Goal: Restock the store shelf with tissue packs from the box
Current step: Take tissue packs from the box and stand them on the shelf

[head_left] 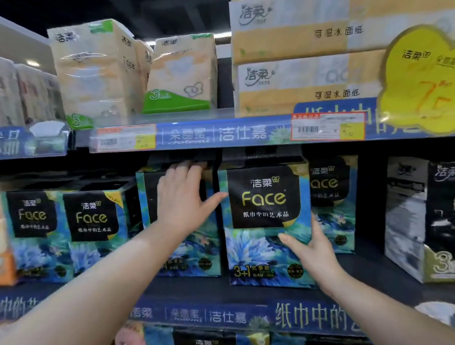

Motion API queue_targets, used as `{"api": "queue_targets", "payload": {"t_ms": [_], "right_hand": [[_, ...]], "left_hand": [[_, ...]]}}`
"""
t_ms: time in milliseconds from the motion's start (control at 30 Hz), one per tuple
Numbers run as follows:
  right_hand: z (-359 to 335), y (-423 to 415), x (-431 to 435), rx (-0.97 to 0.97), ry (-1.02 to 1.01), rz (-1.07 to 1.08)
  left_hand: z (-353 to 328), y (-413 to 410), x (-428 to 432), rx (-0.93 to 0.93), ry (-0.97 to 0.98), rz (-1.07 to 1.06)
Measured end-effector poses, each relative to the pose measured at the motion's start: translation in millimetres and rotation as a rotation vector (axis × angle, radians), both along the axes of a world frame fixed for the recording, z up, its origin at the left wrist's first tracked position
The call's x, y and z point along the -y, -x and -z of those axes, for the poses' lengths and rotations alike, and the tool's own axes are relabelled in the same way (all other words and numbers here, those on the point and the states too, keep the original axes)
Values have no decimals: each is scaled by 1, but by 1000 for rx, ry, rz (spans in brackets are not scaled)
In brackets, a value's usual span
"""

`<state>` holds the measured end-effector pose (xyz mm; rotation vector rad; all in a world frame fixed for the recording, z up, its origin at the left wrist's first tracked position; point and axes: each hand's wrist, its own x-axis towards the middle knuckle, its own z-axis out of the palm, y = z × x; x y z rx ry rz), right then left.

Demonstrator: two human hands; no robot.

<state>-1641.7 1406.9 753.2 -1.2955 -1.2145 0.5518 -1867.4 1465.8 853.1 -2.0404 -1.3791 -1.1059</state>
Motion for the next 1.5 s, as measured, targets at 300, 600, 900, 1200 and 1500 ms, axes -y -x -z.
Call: {"api": "queue_targets", "payload": {"t_ms": [300, 600, 900, 1200, 1500], "right_hand": [[-7, -5, -9, 217, 238, -6], [-1, -5, -28, 246, 233, 34], [0, -12, -38, 264, 238, 23], [2, -8, -39, 229, 201, -19], [0, -1, -43, 256, 203, 25]], "left_hand": [[-12, 6, -38, -187, 215, 39], [2, 5, -48, -159, 23, 47], [7, 2, -61, -152, -21, 20], [9, 10, -66, -150, -37, 40], [12, 10, -69, -179, -93, 79]]}}
